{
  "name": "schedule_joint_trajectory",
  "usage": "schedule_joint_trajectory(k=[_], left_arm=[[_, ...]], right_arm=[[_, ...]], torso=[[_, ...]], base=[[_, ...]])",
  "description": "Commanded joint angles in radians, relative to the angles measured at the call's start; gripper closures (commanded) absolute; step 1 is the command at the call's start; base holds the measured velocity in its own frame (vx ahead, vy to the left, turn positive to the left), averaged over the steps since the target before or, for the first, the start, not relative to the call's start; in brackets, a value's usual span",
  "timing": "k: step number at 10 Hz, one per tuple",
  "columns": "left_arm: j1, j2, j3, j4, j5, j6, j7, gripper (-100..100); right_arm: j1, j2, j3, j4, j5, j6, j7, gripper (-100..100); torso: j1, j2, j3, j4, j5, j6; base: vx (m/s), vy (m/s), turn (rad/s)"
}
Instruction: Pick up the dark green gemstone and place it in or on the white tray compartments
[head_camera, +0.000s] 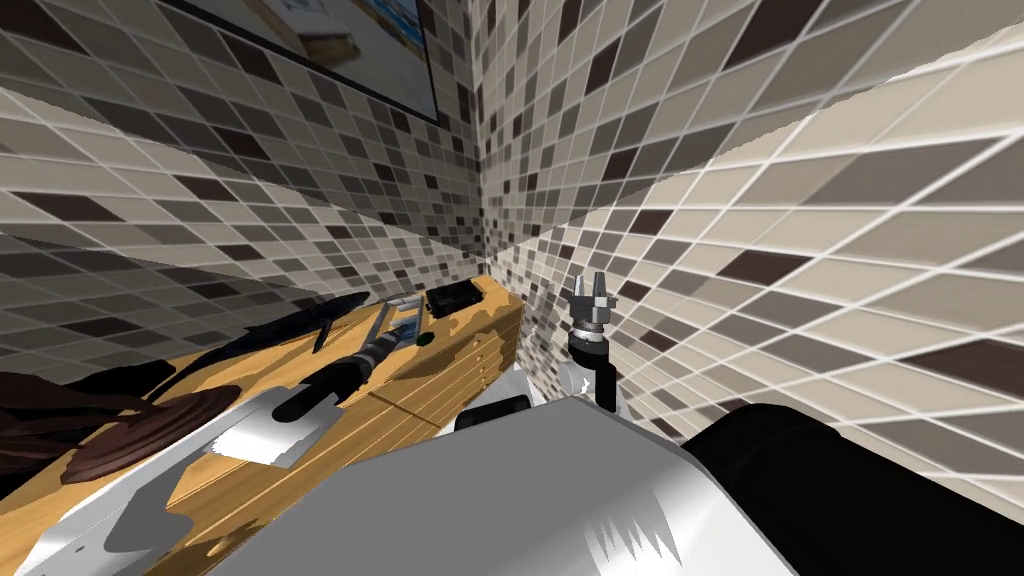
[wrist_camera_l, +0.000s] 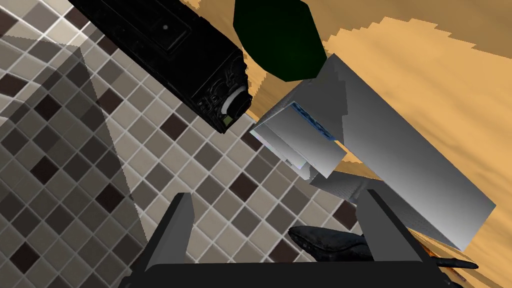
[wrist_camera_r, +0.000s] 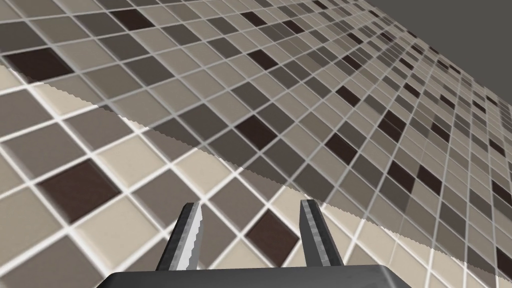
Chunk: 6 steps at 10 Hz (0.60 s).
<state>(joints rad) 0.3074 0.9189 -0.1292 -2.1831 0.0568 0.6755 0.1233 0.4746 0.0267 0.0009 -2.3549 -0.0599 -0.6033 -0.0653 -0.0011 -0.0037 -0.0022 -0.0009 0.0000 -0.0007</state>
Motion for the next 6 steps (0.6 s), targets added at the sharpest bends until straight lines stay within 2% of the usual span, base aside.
schedule_joint_trajectory(k=[1, 3, 4, 5, 6], left_arm=[[0.009, 0.037, -0.02, -0.01, 0.012, 0.047, -0.003, -100], [0.019, 0.072, -0.049, -0.019, 0.025, 0.095, -0.005, -100], [0.025, 0.085, -0.062, -0.022, 0.03, 0.114, -0.005, -100], [0.038, 0.1, -0.089, -0.025, 0.042, 0.142, -0.005, -100], [0.045, 0.101, -0.101, -0.024, 0.047, 0.149, -0.004, -100]], right_arm=[[0.0, 0.0, 0.0, 0.0, 0.0, 0.0, 0.0, 0], [0.0, 0.0, 0.0, 0.0, 0.0, 0.0, 0.0, 0], [0.0, 0.0, 0.0, 0.0, 0.0, 0.0, 0.0, 0], [0.0, 0.0, 0.0, 0.0, 0.0, 0.0, 0.0, 0], [0.0, 0.0, 0.0, 0.0, 0.0, 0.0, 0.0, 0]], torso=[[0.0, 0.0, 0.0, 0.0, 0.0, 0.0], [0.0, -0.001, -0.001, 0.0, 0.0, 0.0], [-0.001, -0.001, -0.001, 0.0, 0.0, 0.0], [-0.003, -0.002, -0.001, 0.0, 0.0, 0.0], [-0.004, -0.002, -0.001, -0.001, -0.001, 0.0]], base=[[0.06, -0.005, -0.153], [0.066, -0.009, -0.146], [0.072, -0.046, -0.097], [0.079, -0.071, -0.152], [0.079, -0.081, -0.122]])
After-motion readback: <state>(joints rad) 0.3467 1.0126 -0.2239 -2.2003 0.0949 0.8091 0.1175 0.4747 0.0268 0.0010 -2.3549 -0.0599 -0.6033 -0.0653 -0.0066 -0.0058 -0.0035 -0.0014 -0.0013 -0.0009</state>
